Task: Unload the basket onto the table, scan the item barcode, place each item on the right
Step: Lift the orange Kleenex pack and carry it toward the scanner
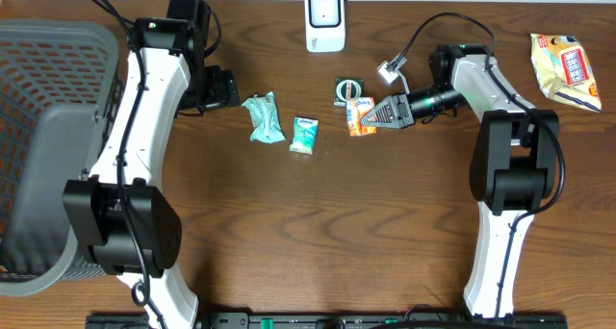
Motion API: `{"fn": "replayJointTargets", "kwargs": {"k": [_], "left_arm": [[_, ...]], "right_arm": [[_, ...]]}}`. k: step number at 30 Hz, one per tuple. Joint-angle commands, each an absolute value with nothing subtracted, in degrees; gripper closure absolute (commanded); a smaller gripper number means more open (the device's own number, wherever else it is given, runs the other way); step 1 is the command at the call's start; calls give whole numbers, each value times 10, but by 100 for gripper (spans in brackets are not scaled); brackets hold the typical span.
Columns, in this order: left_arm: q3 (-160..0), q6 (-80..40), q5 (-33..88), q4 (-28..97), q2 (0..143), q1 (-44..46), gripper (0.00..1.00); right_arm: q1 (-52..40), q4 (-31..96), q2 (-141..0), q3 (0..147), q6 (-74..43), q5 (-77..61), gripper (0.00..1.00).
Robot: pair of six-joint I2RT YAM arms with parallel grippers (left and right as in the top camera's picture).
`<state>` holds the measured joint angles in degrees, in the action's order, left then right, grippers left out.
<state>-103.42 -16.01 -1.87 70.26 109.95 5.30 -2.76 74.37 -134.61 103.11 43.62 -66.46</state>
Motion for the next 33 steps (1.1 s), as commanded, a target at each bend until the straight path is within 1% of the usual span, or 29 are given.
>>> {"fn": "replayJointTargets", "kwargs": {"k": [1,8,21,27,33], "left_arm": [[-1028,-151,-26,705,1098,51,2],[-1028,-151,-26,705,1098,51,2],[-1028,-151,-26,705,1098,51,2],[-1028,-151,-26,705,1098,51,2],[-1028,-151,-26,705,1098,51,2]], "right_arm": [[-23,746,-1326,1040,455,-728,99],[-23,724,-1326,1040,454,-895,99],[-53,701,-1326,1042,449,-892,99],[-76,635,-1326,1042,451,-863,99],[-91,580,-1326,1042,451,-861,99]]}}
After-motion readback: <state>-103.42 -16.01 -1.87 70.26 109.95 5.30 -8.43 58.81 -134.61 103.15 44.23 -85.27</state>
